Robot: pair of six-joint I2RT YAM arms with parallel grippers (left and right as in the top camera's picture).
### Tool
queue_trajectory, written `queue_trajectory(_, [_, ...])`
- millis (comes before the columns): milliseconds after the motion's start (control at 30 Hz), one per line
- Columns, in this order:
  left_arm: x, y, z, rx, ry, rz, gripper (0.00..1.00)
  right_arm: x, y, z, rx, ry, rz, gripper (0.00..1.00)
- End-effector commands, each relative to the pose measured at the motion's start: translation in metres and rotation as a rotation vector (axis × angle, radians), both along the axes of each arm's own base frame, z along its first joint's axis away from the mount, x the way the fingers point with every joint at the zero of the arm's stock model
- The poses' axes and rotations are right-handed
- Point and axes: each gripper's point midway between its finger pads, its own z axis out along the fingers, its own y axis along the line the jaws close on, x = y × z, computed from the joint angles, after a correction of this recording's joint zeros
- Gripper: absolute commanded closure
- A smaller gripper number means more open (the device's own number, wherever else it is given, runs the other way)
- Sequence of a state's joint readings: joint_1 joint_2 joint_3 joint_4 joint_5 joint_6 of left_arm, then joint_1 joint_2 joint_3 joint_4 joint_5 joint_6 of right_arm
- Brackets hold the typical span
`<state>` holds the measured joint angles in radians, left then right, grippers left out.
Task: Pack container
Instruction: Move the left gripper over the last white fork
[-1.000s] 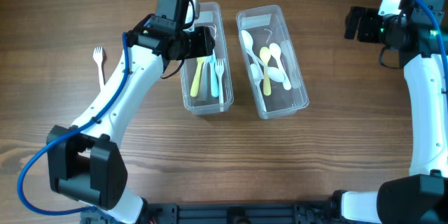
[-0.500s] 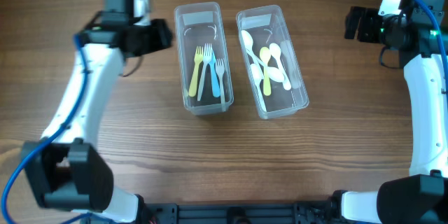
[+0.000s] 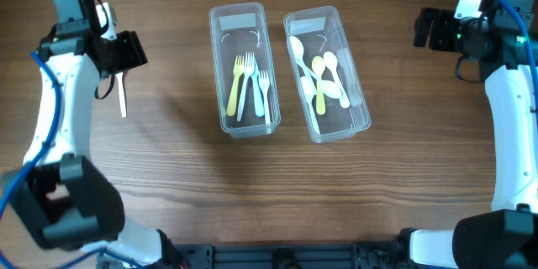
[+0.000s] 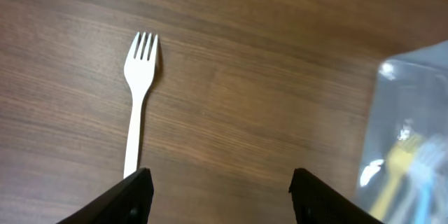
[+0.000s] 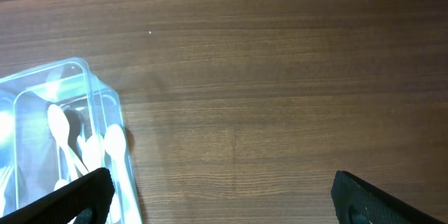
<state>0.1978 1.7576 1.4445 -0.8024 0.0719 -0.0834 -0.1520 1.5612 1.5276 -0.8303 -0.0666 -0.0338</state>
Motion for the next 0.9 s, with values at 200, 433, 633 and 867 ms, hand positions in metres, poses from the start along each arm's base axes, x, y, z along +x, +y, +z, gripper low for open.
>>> queue_trajectory(200, [-0.008,0.032,-0.083,0.080,0.202,0.046,0.38,0.002,0.000,0.004,-0.002,-0.011,-0.008,0.00])
queue_trajectory(433, [-0.015,0.050,-0.119,0.059,0.270,0.086,0.32,0.002,0.000,0.004,-0.002,-0.011,-0.008,0.00])
queue_trajectory(633, [-0.017,0.057,-0.133,0.058,0.290,0.077,0.32,0.002,0.000,0.004,-0.002,-0.011,-0.008,0.00])
queue_trajectory(867, [-0.015,0.056,-0.141,0.050,0.290,0.074,0.32,0.002,0.000,0.004,-0.002,-0.012,-0.008,0.00])
